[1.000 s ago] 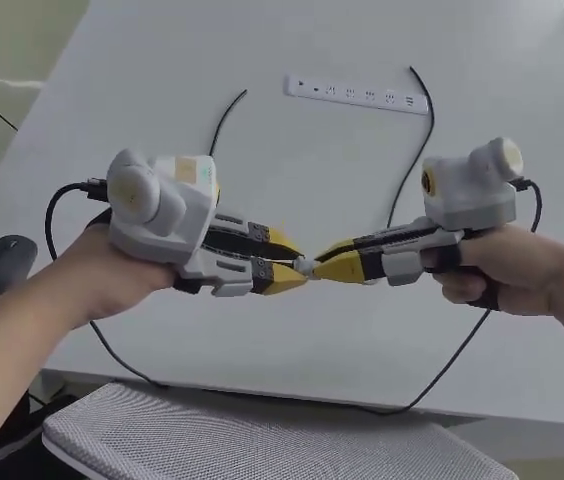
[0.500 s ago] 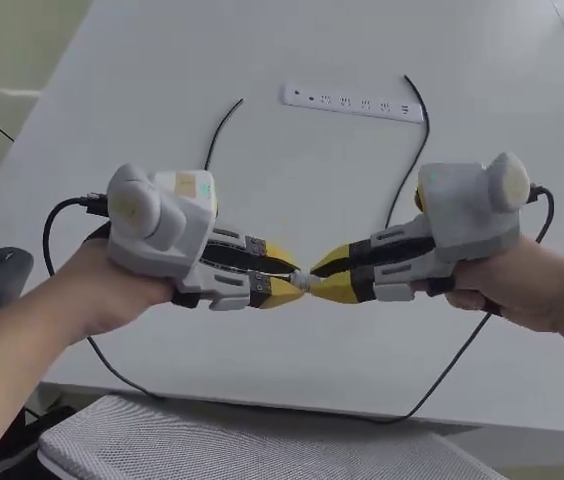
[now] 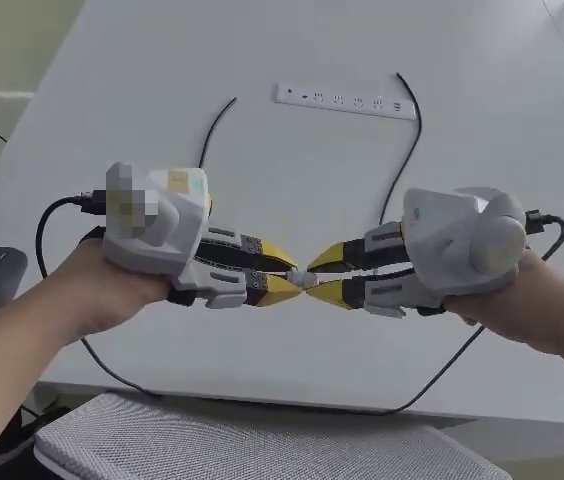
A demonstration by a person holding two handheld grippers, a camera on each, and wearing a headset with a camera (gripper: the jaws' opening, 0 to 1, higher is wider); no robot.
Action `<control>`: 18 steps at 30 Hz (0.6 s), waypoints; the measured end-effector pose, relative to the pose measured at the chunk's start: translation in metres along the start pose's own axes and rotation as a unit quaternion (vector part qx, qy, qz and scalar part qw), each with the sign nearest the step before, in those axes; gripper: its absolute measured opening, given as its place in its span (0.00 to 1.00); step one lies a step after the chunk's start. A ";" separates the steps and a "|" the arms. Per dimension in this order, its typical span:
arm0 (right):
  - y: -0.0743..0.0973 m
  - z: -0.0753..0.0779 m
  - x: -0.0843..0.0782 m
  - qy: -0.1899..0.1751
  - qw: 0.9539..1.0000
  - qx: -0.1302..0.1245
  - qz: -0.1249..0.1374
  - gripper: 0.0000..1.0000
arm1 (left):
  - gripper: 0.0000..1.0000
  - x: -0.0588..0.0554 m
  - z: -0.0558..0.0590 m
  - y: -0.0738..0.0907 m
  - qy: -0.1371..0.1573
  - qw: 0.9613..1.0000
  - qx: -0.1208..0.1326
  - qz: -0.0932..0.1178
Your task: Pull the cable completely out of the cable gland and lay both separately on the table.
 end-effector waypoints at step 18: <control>-0.002 0.003 -0.002 0.016 0.999 -0.035 -0.020 0.08 | 0.15 0.002 -0.002 0.000 0.006 1.000 0.002 0.000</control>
Point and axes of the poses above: the centre of the closed fingertips' face, and the gripper's own axes: y roughly backward along the fingers, z roughly to its right, x roughly out of its top, the point moved 3 cm from there along y, roughly backward along the fingers, and after that the axes turned 9 degrees about -z, right-handed, at the moved point
